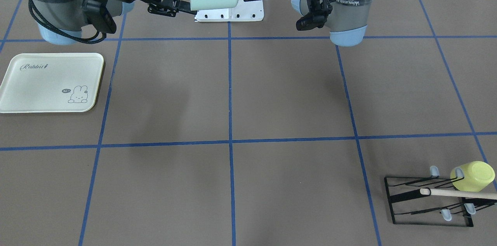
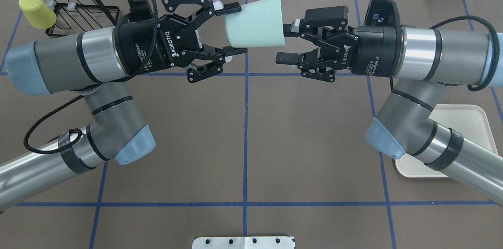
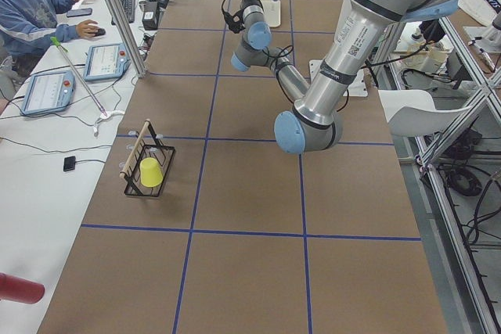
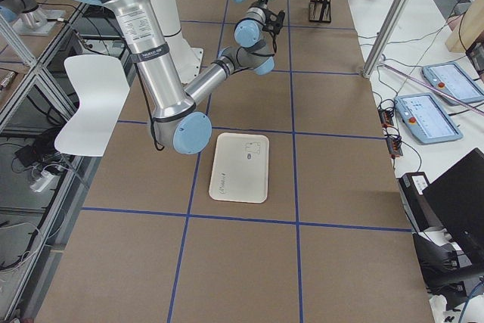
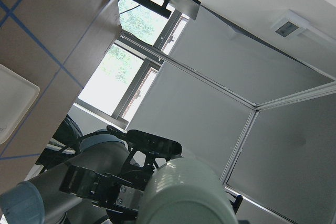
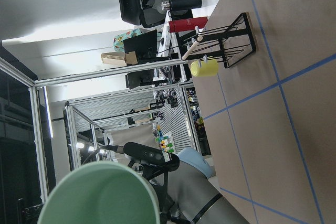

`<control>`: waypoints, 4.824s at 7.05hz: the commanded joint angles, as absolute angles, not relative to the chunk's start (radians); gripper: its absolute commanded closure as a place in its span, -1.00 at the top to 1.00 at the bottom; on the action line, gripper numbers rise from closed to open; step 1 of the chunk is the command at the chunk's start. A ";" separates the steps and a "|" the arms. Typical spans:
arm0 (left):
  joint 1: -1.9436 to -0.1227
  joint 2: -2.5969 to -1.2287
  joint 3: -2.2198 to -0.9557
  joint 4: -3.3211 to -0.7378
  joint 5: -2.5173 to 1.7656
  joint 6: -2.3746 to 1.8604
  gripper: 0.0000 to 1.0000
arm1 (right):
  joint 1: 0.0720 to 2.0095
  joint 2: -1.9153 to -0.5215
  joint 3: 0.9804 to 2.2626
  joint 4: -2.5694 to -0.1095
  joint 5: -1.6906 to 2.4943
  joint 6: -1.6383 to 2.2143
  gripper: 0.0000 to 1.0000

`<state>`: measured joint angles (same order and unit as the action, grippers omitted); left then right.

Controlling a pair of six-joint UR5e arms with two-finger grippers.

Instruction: Left arm grabs green cup and hands to right arm on tray

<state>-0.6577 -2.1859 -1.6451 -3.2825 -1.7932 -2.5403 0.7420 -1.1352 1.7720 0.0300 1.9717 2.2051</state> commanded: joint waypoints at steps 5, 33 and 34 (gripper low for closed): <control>-0.632 -2.184 -1.641 -3.284 -1.793 -2.539 -0.87 | 0.741 -1.132 1.782 0.048 1.970 2.204 -0.44; -0.879 -1.914 -2.033 -1.719 -1.973 -1.207 0.98 | 1.085 -1.829 1.792 -1.008 2.304 0.709 -1.00; -0.879 -1.919 -2.061 -1.625 -1.971 -1.142 0.99 | 1.069 -1.830 1.792 -1.008 2.303 0.709 -1.00</control>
<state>-0.8748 -1.9194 -2.0046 -1.7875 -1.9704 -1.2510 1.0977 -1.8325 1.7912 -1.0016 2.3039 0.7113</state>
